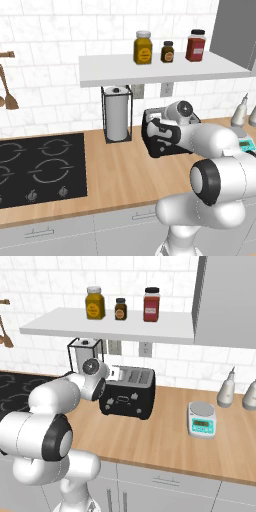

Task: Start the toaster. Once the lever pops up, take the bread to the plate on the dining counter.

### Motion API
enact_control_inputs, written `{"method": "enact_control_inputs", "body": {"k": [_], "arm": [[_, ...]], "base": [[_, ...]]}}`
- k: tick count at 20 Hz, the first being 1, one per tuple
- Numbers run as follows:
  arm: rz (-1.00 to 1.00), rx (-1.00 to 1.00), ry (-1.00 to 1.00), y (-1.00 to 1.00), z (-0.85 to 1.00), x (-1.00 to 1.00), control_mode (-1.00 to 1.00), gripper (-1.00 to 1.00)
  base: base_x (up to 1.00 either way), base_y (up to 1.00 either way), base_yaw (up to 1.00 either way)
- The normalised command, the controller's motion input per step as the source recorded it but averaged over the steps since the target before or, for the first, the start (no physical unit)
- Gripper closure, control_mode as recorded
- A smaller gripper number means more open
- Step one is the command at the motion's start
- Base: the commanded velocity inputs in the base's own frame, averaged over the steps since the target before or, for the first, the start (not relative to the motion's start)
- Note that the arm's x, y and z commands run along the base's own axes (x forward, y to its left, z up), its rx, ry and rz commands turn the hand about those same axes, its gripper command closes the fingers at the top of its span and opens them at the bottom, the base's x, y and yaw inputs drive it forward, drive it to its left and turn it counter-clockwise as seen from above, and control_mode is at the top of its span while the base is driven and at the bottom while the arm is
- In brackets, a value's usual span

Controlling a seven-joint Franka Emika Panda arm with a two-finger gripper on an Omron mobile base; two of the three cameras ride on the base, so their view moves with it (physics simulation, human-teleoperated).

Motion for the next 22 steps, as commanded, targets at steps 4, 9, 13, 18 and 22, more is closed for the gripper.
{"method": "enact_control_inputs", "body": {"k": [4,9,13,18,22], "arm": [[0.00,0.00,0.00,0.00,0.00,0.00,-1.00,-1.00],[0.00,0.00,0.00,0.00,0.00,0.00,-1.00,-1.00],[0.00,0.00,0.00,0.00,0.00,0.00,-1.00,-1.00],[0.00,0.00,0.00,0.00,0.00,0.00,-1.00,-1.00],[0.00,0.00,0.00,0.00,0.00,0.00,-1.00,-1.00]], "base": [[0.00,0.00,0.00],[0.00,0.00,0.00],[0.00,0.00,0.00],[0.00,0.00,0.00],[0.00,0.00,0.00]]}}
